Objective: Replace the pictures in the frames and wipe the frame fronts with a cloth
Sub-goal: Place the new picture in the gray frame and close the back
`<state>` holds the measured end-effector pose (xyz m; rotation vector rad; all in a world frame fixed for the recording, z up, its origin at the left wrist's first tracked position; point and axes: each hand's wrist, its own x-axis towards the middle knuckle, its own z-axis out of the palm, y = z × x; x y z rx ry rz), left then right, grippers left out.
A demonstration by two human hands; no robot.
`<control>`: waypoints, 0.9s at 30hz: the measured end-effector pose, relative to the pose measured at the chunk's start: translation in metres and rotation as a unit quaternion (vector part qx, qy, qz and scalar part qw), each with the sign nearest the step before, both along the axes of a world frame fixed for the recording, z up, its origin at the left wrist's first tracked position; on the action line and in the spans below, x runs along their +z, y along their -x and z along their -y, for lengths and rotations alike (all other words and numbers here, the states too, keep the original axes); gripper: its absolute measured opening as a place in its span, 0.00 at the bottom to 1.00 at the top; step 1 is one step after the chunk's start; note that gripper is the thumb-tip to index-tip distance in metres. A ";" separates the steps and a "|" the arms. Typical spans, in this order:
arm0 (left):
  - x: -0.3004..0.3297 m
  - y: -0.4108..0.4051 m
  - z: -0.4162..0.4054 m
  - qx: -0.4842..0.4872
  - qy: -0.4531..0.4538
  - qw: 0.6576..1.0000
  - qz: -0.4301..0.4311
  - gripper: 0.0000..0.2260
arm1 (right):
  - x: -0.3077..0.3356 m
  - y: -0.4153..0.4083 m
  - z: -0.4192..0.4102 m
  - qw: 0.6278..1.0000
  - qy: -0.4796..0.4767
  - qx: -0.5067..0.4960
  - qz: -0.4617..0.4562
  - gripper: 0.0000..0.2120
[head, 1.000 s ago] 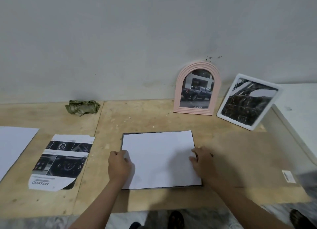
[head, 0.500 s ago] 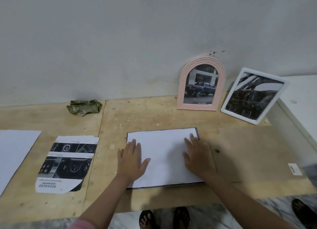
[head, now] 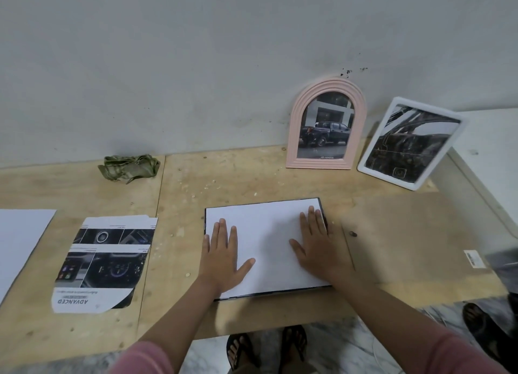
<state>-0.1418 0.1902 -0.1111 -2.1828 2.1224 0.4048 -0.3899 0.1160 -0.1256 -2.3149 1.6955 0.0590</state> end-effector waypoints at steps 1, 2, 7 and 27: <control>0.002 0.001 -0.001 -0.010 0.006 1.000 -0.005 0.45 | 0.002 -0.003 -0.002 1.000 0.006 0.007 -0.002 0.39; 0.004 0.002 -0.002 -0.028 0.015 0.999 -0.009 0.44 | 0.005 -0.006 -0.005 1.000 0.011 0.018 -0.004 0.39; 0.001 0.004 -0.015 -0.073 0.014 0.997 -0.026 0.47 | 0.011 -0.016 -0.031 0.998 0.006 0.056 -0.022 0.43; 0.042 0.064 0.003 -0.016 0.087 0.988 -0.127 0.42 | 0.029 0.033 -0.018 0.967 0.112 -0.096 0.210 0.31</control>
